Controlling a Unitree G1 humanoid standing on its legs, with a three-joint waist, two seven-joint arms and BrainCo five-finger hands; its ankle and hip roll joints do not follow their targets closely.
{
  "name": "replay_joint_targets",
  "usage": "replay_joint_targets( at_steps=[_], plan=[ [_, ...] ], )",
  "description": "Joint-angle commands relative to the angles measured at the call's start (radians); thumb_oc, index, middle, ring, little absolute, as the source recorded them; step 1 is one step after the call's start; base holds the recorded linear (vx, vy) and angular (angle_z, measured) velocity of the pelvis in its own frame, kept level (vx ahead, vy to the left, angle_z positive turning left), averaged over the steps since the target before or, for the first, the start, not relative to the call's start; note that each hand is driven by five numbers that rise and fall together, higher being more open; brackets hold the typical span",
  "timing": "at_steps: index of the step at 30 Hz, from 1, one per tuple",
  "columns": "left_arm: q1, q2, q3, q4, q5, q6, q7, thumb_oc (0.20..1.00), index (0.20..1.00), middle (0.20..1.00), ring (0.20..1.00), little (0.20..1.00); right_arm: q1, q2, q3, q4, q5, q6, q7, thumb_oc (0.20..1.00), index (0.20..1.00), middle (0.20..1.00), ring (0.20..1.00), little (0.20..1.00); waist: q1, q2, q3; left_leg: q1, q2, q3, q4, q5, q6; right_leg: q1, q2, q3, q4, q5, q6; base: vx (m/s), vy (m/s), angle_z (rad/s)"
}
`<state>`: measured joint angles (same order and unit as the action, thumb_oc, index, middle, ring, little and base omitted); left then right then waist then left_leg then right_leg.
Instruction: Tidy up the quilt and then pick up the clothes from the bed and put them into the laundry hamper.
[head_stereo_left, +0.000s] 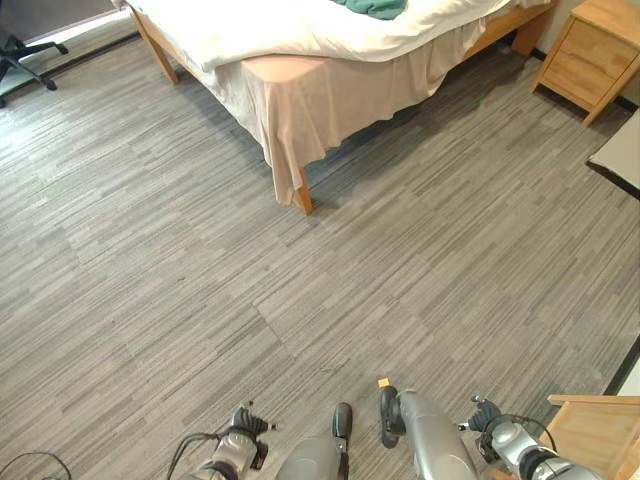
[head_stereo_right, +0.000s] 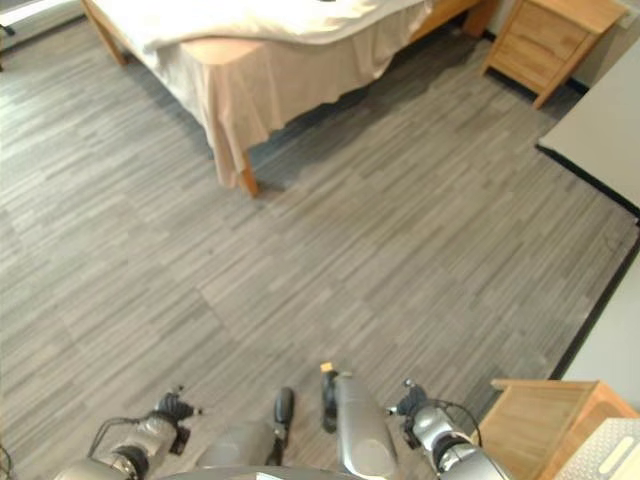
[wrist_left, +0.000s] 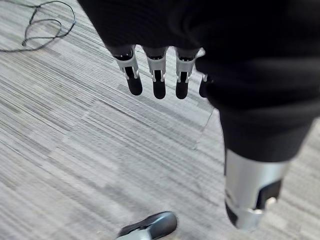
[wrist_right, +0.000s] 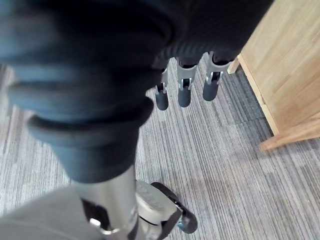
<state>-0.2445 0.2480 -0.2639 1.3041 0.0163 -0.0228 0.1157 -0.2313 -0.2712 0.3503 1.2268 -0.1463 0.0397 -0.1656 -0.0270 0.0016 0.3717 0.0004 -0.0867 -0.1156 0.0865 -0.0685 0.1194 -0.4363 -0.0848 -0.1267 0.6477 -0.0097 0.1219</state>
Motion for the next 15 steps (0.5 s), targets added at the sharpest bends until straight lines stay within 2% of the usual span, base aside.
replay_joint_targets(
  at_steps=[1,2,3,5,6,7,8,9,10,11,12,13,14,15],
  plan=[
    [0.052,0.025,-0.006,0.030,0.008,-0.008,0.010,1.000,1.000,1.000,1.000,1.000,0.039,0.013,0.001,0.010,0.041,-0.011,-0.022,1.000,1.000,1.000,1.000,1.000,-0.017,-0.040,-0.028,0.165,0.009,-0.080,-0.111,-0.131,-0.092,0.094,-0.024,-0.061,-0.481,0.041,0.018,0.46,-0.059,0.08],
    [0.053,0.025,-0.005,0.042,0.018,-0.009,0.004,1.000,1.000,1.000,1.000,1.000,0.058,0.015,-0.009,0.017,0.047,-0.009,-0.022,1.000,1.000,1.000,1.000,1.000,-0.037,-0.034,-0.029,0.226,0.031,-0.092,-0.141,-0.157,-0.102,0.099,0.005,-0.062,-0.602,0.073,0.022,0.60,-0.063,0.17],
    [0.059,0.024,0.000,0.050,0.031,-0.011,-0.001,1.000,1.000,1.000,1.000,1.000,0.079,0.016,-0.021,0.025,0.048,-0.006,-0.020,1.000,1.000,1.000,1.000,1.000,-0.050,-0.034,-0.040,0.244,0.039,-0.094,-0.149,-0.169,-0.114,0.081,0.007,-0.058,-0.657,0.087,0.036,0.62,-0.048,0.22],
    [0.074,0.028,0.001,0.072,0.050,-0.012,-0.009,1.000,1.000,1.000,1.000,1.000,0.120,0.009,-0.031,0.046,0.049,-0.003,-0.017,1.000,1.000,1.000,1.000,1.000,-0.068,-0.023,-0.071,0.276,0.058,-0.111,-0.141,-0.213,-0.127,0.075,0.022,-0.064,-0.690,0.090,0.027,0.70,-0.047,0.45],
    [0.090,0.021,0.009,0.080,0.054,-0.006,-0.008,1.000,1.000,1.000,1.000,1.000,0.130,0.003,-0.028,0.077,0.029,0.005,-0.007,1.000,1.000,1.000,1.000,1.000,-0.076,-0.003,-0.110,0.286,0.086,-0.120,-0.055,-0.225,-0.131,0.086,0.041,-0.062,-0.646,0.096,-0.011,0.62,-0.037,0.59],
    [0.090,0.021,0.009,0.080,0.054,-0.006,-0.008,1.000,1.000,1.000,1.000,1.000,0.130,0.004,-0.028,0.077,0.029,0.005,-0.007,1.000,1.000,1.000,1.000,1.000,-0.079,-0.006,-0.112,0.282,0.081,-0.123,-0.054,-0.222,-0.130,0.083,0.036,-0.063,-0.646,0.098,-0.010,0.65,-0.034,0.41],
    [0.099,0.022,0.015,0.079,0.052,-0.004,-0.008,1.000,1.000,1.000,1.000,1.000,0.128,0.000,-0.028,0.092,0.015,0.009,-0.005,1.000,1.000,1.000,1.000,1.000,-0.079,0.004,-0.128,0.264,0.088,-0.109,0.024,-0.182,-0.147,0.111,0.053,-0.061,-0.641,0.089,-0.022,0.40,-0.037,0.20],
    [0.112,0.020,0.019,0.073,0.049,-0.004,-0.007,1.000,1.000,1.000,1.000,1.000,0.134,0.001,-0.018,0.105,0.001,0.007,-0.007,1.000,1.000,1.000,1.000,1.000,-0.072,0.016,-0.139,0.225,0.089,-0.090,0.153,-0.091,-0.178,0.158,0.074,-0.063,-0.641,0.076,-0.040,0.55,-0.063,0.20],
    [0.115,0.023,0.015,0.063,0.047,-0.005,-0.009,1.000,1.000,1.000,1.000,1.000,0.130,-0.002,-0.010,0.108,-0.001,0.006,-0.006,1.000,1.000,1.000,1.000,1.000,-0.061,0.013,-0.128,0.151,0.080,-0.073,0.315,-0.014,-0.198,0.200,0.082,-0.057,-0.653,0.070,-0.053,0.55,-0.103,0.18],
    [0.094,0.036,0.002,0.026,0.033,-0.005,-0.005,1.000,1.000,1.000,1.000,1.000,0.089,-0.006,0.010,0.089,0.014,0.003,-0.007,1.000,1.000,1.000,1.000,1.000,-0.019,-0.032,-0.087,-0.038,0.011,-0.062,0.619,0.088,-0.199,0.281,0.064,-0.029,-0.674,0.054,-0.095,0.36,-0.077,0.07],
    [0.093,0.036,0.002,0.025,0.033,-0.005,-0.005,1.000,1.000,1.000,1.000,1.000,0.087,-0.005,0.009,0.090,0.014,0.003,-0.007,1.000,1.000,1.000,1.000,1.000,-0.017,-0.028,-0.085,-0.044,0.015,-0.060,0.632,0.082,-0.198,0.280,0.068,-0.029,-0.673,0.055,-0.095,0.41,-0.136,-0.37],
    [0.073,0.041,-0.008,-0.004,0.010,-0.007,0.018,1.000,1.000,1.000,1.000,1.000,0.042,-0.004,0.026,0.071,0.024,0.003,-0.028,1.000,1.000,1.000,1.000,1.000,0.029,-0.064,-0.059,-0.190,0.015,-0.009,0.734,0.036,-0.169,0.338,0.042,-0.020,-0.699,0.030,-0.097,0.19,-0.070,-0.58],
    [0.073,0.041,-0.008,-0.005,0.009,-0.007,0.018,1.000,1.000,1.000,1.000,1.000,0.042,-0.004,0.026,0.072,0.024,0.003,-0.028,1.000,1.000,1.000,1.000,1.000,0.033,-0.057,-0.056,-0.191,0.023,-0.007,0.745,0.027,-0.168,0.340,0.050,-0.018,-0.699,0.031,-0.098,0.35,-0.084,-0.58],
    [0.058,0.041,-0.012,-0.011,0.000,-0.010,0.034,1.000,1.000,1.000,1.000,1.000,0.026,-0.004,0.034,0.069,0.030,0.000,-0.038,1.000,1.000,1.000,1.000,1.000,0.058,-0.064,-0.046,-0.240,0.038,0.020,0.725,-0.009,-0.160,0.366,0.043,-0.019,-0.713,0.014,-0.093,0.28,0.017,-0.33]
  ],
)
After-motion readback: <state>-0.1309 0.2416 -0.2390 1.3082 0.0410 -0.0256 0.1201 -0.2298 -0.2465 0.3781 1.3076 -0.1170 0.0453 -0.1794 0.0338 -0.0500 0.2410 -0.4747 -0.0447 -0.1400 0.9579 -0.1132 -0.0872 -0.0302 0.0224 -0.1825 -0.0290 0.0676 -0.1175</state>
